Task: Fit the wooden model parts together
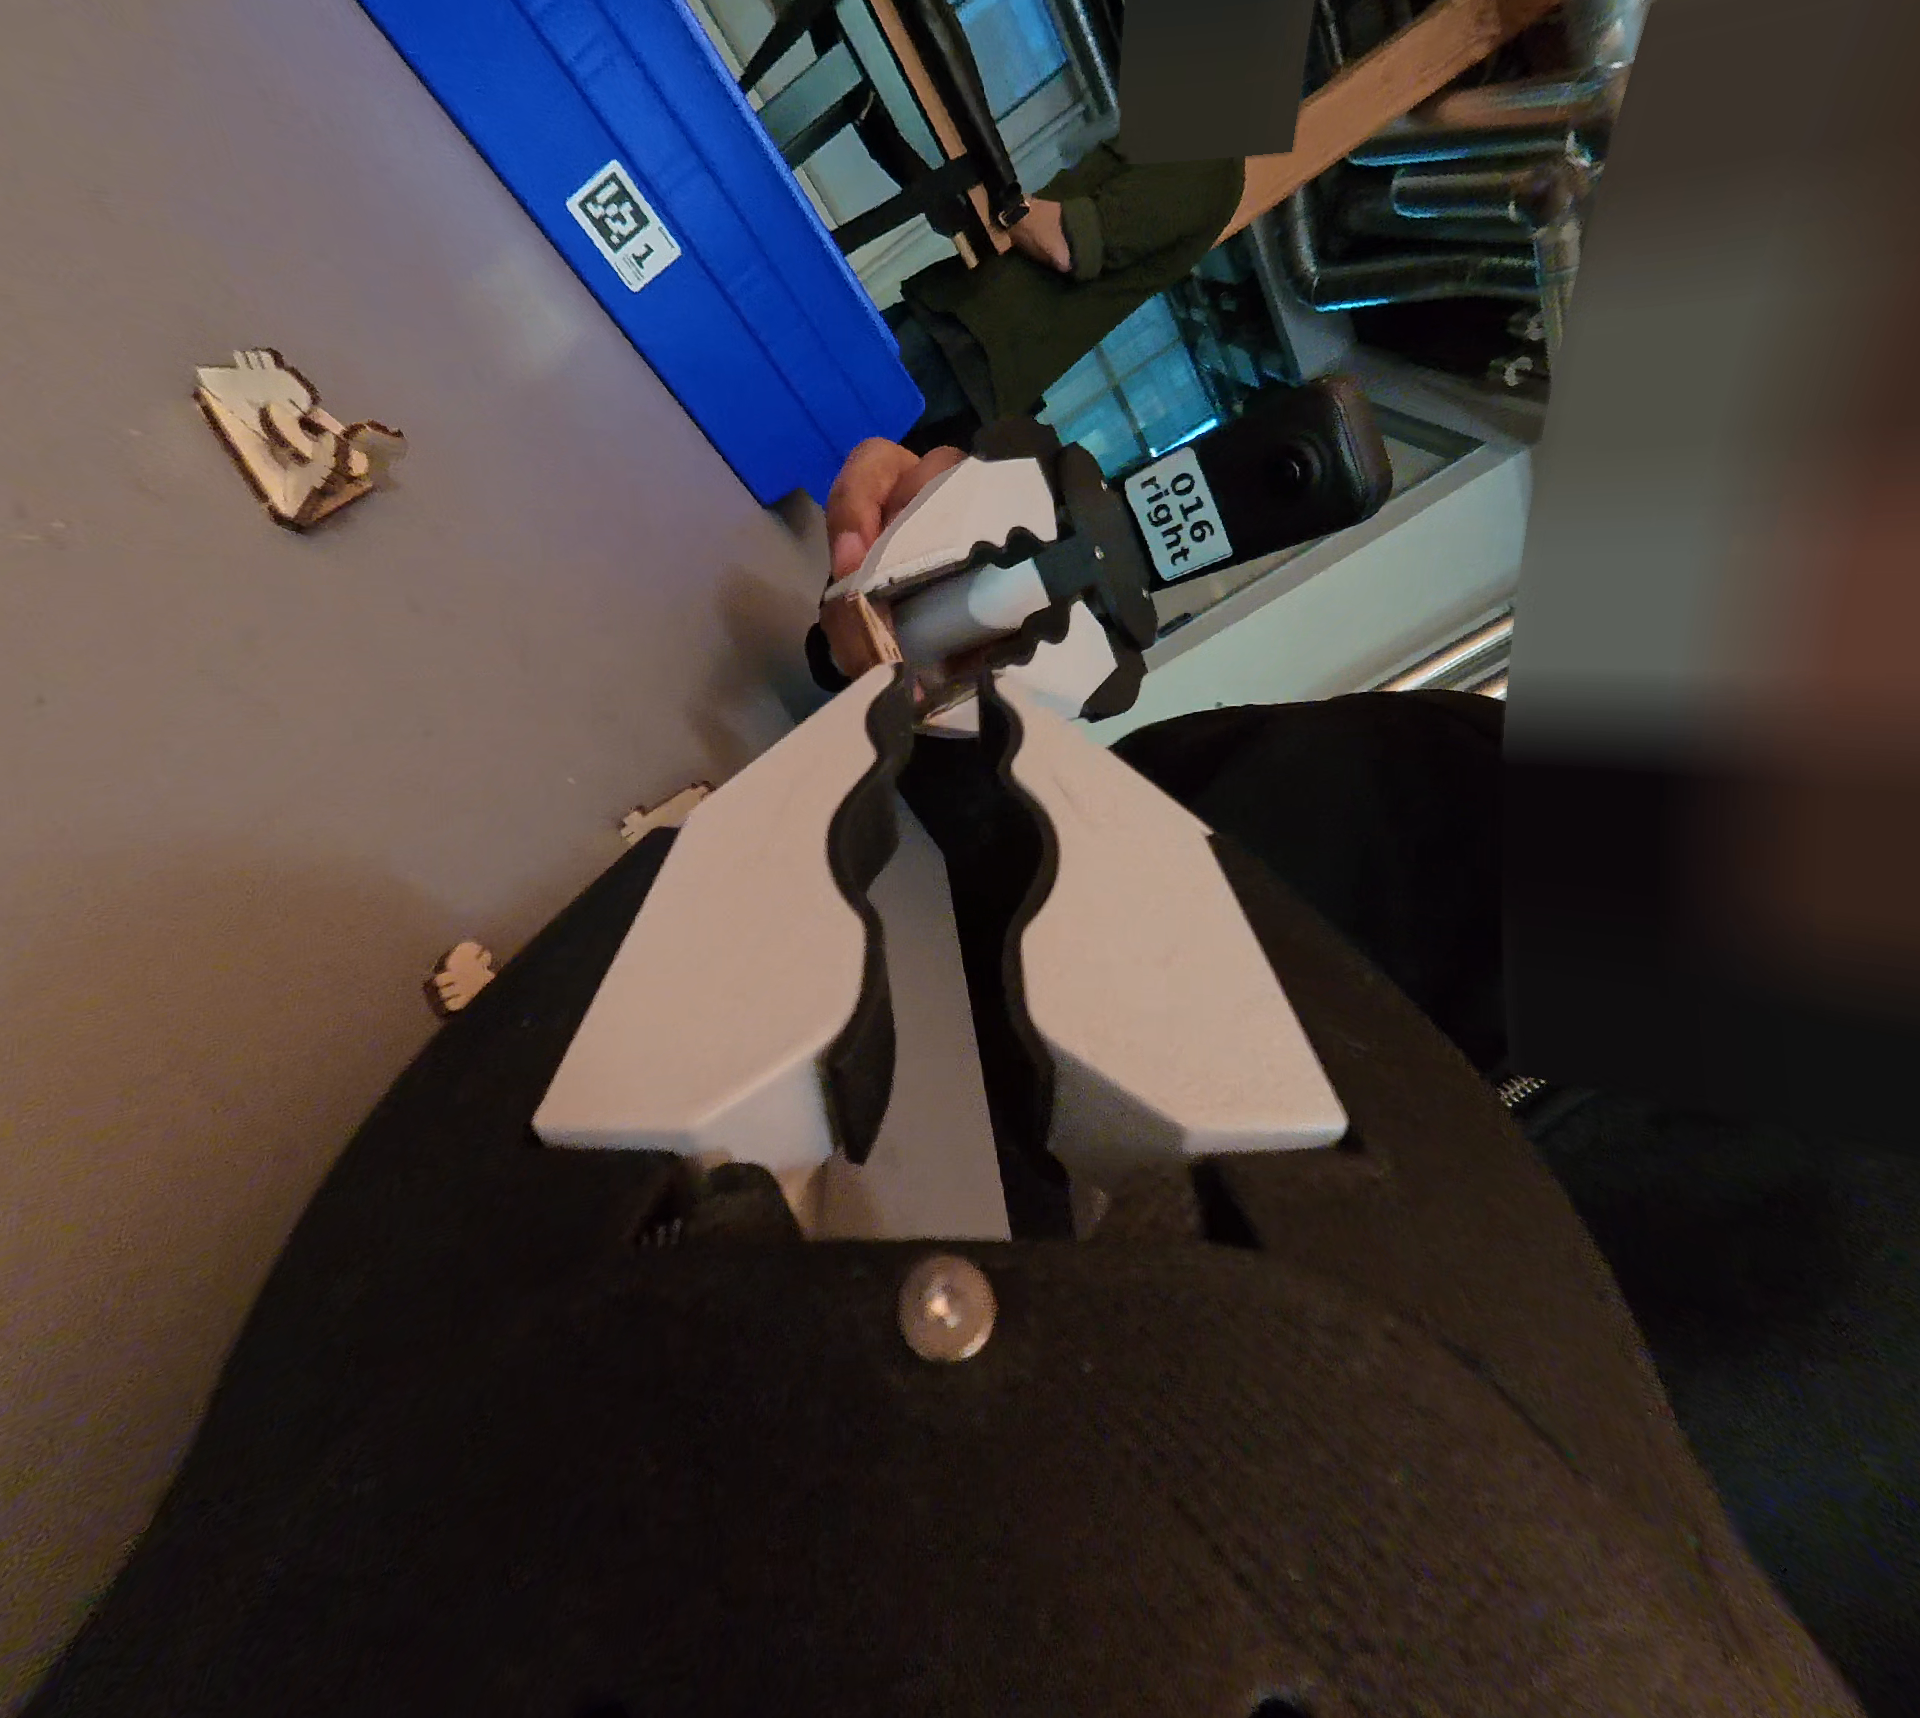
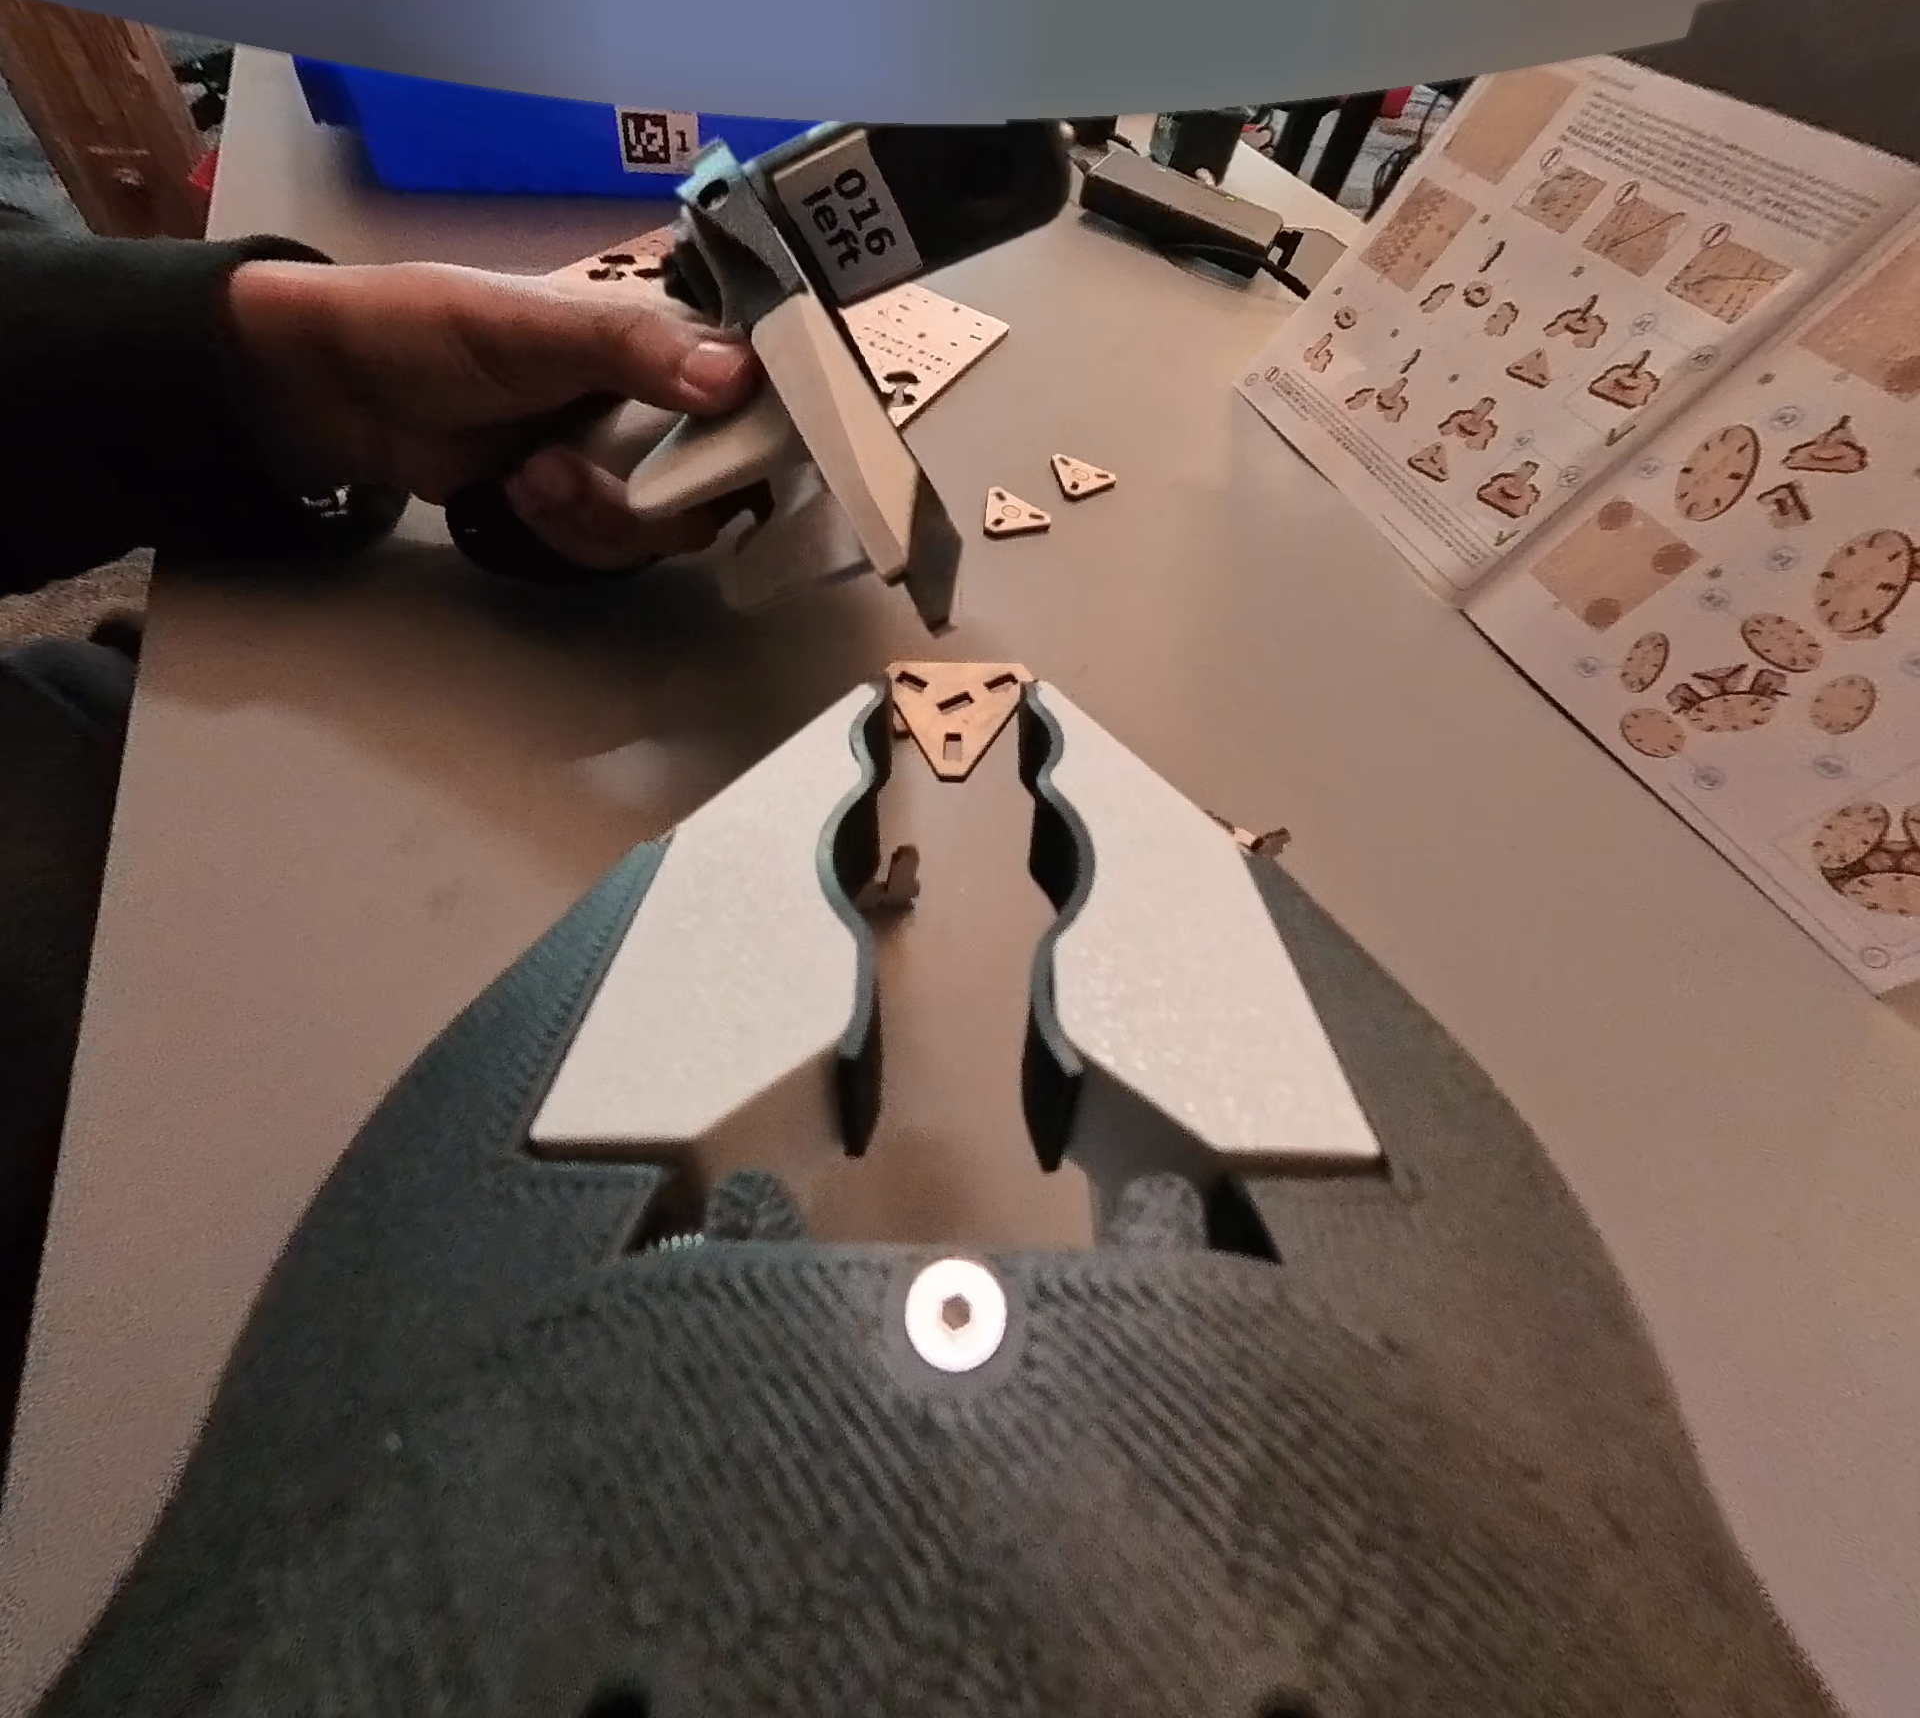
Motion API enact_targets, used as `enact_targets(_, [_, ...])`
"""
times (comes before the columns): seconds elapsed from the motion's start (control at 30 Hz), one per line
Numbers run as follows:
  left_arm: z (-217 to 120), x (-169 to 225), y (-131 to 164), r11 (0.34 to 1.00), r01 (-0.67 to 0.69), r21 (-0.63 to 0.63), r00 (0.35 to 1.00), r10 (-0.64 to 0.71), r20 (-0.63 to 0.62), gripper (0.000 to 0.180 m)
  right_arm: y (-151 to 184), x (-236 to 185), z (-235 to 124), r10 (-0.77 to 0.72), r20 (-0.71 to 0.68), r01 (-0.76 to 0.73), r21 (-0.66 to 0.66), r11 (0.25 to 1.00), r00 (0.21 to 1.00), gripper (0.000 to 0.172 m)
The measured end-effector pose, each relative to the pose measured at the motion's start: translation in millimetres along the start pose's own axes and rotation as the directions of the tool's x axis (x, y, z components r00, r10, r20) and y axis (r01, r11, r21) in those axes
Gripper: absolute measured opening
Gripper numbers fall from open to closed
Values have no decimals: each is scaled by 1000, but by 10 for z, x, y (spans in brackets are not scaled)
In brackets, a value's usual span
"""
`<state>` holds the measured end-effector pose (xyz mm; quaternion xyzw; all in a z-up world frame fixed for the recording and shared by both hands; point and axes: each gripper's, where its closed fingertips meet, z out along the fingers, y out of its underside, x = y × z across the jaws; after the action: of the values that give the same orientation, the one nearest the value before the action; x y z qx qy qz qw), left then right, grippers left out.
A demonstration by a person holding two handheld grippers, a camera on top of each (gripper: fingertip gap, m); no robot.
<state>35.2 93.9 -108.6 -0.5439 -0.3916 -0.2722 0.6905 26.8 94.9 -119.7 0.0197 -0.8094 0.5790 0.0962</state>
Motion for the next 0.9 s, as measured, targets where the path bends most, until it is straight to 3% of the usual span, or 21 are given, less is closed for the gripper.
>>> enact_targets(0.1, [56,10,49,1000,12,-25,1000,-12,-14,16,31,-42,44,-50,-7,50,-19,999,999,23])
enact_targets(0.2, [69,-22,63,1000,3,-29,1000,-3,7,0,21,-68,58,-66,-10,66,-13,998,998,23])
enact_targets(0.37, [0,-38,-15,1000,2,20,1000,-2,19,0,-17,-43,34,-48,-21,49,14,999,999,22])
enact_targets(0.53, [24,-92,29,999,53,3,998,-53,20,16,-34,-39,34,-64,-39,65,23,998,997,23])
enact_targets(0.63, [63,-76,57,999,51,-11,999,-51,9,3,-39,-53,41,-78,-44,79,25,997,996,22])
enact_targets(0.77, [31,-104,31,999,38,2,999,-38,35,0,-57,-33,22,-81,-57,84,45,995,995,13])
enact_targets(0.9, [-38,-122,-17,998,53,33,998,-54,37,0,28,-16,9,-69,-35,70,14,997,997,19])
